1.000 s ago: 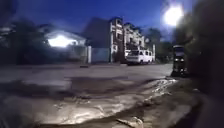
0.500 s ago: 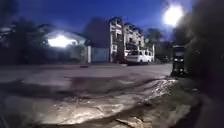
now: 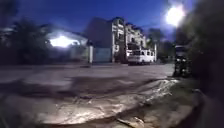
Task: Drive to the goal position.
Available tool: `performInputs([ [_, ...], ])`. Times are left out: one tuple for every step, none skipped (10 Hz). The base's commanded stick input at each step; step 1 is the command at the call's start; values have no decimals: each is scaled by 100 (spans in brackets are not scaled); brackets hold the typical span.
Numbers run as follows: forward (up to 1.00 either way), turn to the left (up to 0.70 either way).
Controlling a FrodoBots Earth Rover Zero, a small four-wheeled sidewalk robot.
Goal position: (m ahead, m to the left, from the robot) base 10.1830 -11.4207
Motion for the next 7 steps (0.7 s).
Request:
performInputs([
  [0, 70],
  [0, 70],
  [0, 70],
  [28, 42],
  [70, 0],
  [70, 0],
  [70, 11],
])
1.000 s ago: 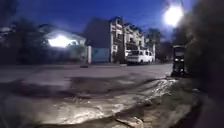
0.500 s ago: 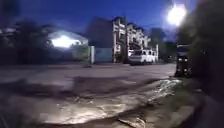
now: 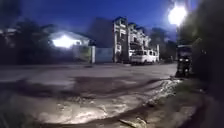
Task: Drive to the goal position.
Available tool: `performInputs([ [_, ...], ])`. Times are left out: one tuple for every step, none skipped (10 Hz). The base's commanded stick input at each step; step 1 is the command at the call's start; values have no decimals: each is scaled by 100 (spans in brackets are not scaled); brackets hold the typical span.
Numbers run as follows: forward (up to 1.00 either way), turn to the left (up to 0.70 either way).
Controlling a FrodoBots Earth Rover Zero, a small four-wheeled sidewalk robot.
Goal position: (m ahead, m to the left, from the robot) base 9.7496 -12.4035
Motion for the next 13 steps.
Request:
performInputs([
  [70, 30],
  [70, 35],
  [70, 35],
  [70, 35],
  [70, 35],
  [70, 35],
  [70, 35],
  [70, 35],
  [70, 35],
  [70, 35],
  [70, 35],
  [70, 0],
  [70, 0],
])
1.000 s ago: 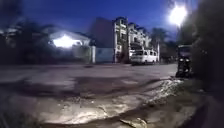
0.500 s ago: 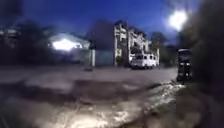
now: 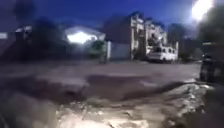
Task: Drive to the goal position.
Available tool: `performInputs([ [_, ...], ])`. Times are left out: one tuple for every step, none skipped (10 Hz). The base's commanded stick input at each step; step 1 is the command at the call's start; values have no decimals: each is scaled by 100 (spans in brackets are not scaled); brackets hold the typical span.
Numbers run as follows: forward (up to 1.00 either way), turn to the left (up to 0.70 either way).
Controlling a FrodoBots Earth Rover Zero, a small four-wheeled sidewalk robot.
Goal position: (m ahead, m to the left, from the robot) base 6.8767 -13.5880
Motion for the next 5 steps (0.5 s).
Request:
performInputs([
  [70, 0],
  [70, 0],
  [70, 0],
  [70, 0],
  [70, 0],
])
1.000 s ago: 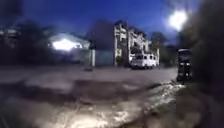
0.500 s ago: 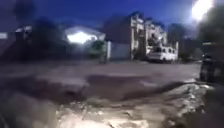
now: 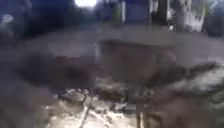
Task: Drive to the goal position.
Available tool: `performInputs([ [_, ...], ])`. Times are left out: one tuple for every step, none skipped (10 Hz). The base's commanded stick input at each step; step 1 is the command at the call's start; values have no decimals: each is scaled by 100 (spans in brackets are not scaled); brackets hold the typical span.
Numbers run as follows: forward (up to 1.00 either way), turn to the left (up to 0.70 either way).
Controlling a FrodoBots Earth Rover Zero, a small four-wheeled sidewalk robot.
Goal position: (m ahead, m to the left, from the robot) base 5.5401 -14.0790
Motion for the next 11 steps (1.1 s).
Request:
performInputs([
  [70, 0],
  [70, 0],
  [70, 0],
  [70, 0],
  [70, 0],
  [70, 0],
  [70, 0],
  [70, 0],
  [70, -1],
  [70, -6],
  [70, -27],
])
